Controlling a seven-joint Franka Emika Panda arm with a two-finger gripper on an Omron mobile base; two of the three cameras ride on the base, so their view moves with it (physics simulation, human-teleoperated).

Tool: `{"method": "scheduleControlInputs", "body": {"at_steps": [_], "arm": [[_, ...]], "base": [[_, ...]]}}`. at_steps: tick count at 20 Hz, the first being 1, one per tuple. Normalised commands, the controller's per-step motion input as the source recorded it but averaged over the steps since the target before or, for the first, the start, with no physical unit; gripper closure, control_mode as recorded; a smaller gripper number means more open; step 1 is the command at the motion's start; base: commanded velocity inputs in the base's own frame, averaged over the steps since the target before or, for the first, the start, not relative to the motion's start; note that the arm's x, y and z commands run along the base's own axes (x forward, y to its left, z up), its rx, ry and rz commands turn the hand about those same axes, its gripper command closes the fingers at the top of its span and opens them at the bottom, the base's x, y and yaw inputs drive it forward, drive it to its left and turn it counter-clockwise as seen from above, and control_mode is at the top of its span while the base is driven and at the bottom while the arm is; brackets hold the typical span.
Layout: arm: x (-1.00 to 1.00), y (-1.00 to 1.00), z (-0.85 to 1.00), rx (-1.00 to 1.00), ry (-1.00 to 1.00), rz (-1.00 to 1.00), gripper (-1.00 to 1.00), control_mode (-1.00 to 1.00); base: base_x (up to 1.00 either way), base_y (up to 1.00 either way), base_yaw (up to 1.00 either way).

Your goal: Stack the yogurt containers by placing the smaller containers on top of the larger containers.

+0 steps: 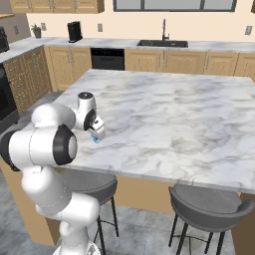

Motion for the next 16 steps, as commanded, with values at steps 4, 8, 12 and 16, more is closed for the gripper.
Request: {"method": "scheduleControlInputs", "body": {"at_steps": [4,8,12,16], "arm": [[0.25,0.0,-0.02,0.0,-0.05,0.06,-1.0,-1.0],[0.34,0.0,-0.01,0.0,-0.04,0.08,-1.0,-1.0],[0.27,0.0,-0.07,0.0,-0.01,0.07,-1.0,-1.0],[0.15,0.0,-0.14,-0.03,0.0,0.05,-1.0,-1.0]], "base": [[0.0,0.0,0.0],[0.0,0.0,0.0],[0.0,0.0,0.0],[0.0,0.0,0.0]]}}
